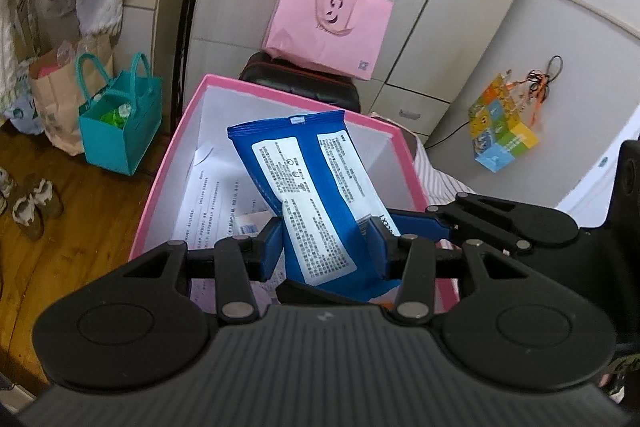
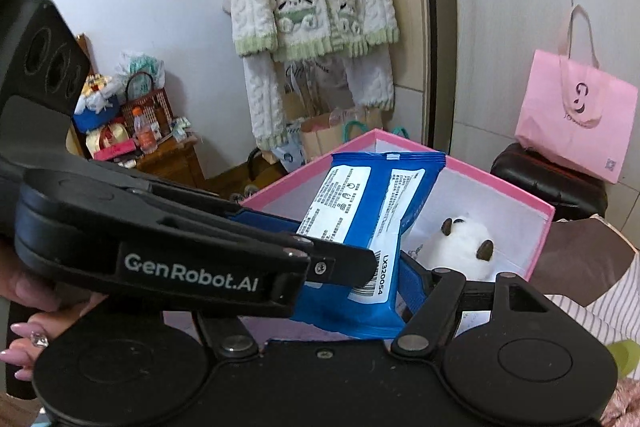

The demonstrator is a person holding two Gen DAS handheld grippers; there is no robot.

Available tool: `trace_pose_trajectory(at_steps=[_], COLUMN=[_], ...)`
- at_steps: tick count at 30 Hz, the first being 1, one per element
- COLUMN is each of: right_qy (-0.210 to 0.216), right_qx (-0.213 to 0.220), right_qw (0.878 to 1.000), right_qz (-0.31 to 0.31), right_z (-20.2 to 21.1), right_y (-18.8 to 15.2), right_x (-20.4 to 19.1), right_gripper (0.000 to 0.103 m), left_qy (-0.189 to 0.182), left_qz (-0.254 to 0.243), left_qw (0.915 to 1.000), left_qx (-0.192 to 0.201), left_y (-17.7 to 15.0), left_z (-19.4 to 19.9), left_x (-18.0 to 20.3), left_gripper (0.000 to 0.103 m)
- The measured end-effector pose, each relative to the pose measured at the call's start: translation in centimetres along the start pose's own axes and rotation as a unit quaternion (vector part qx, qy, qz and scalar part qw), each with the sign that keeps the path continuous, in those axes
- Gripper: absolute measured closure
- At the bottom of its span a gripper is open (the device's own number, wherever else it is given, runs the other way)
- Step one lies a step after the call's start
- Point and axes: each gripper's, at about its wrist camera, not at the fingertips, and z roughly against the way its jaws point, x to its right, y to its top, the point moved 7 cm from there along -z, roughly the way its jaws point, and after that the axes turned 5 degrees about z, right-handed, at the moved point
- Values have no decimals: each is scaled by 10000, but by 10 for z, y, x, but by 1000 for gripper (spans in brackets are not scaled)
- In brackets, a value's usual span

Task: Organize soft objects
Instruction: 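Lift the blue packet with the left tool over the shoebox, then lower the packet into the shoebox and open the left tool, then move the left tool to the pink floral cloth while the right tool reaches the white mesh puff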

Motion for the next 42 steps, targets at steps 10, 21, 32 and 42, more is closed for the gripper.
trace_pose_trajectory(at_steps=[10, 21, 32, 42], right_qy=[-237, -421, -229, -150], right_qx=[-281, -247, 104, 171], right_qw=[9992, 9985, 9995, 9997], right_qz=[186, 255, 180, 3], right_z=[-10, 24, 102, 177], right_y=[-6, -14, -35, -81], right_x=[8, 7, -4, 1], right_gripper=[28, 28, 28, 28], left_qy=[446, 375, -212, -761], left_qz=[-167, -820, -1209, -1665], left_qw=[9983, 9953, 9922, 9831], left_qx=[340, 361, 211, -25], left_y=[0, -17, -47, -98], left_z=[5, 50, 107, 138], left_x=[-14, 15, 58, 109], left_gripper=[55, 48, 45, 44])
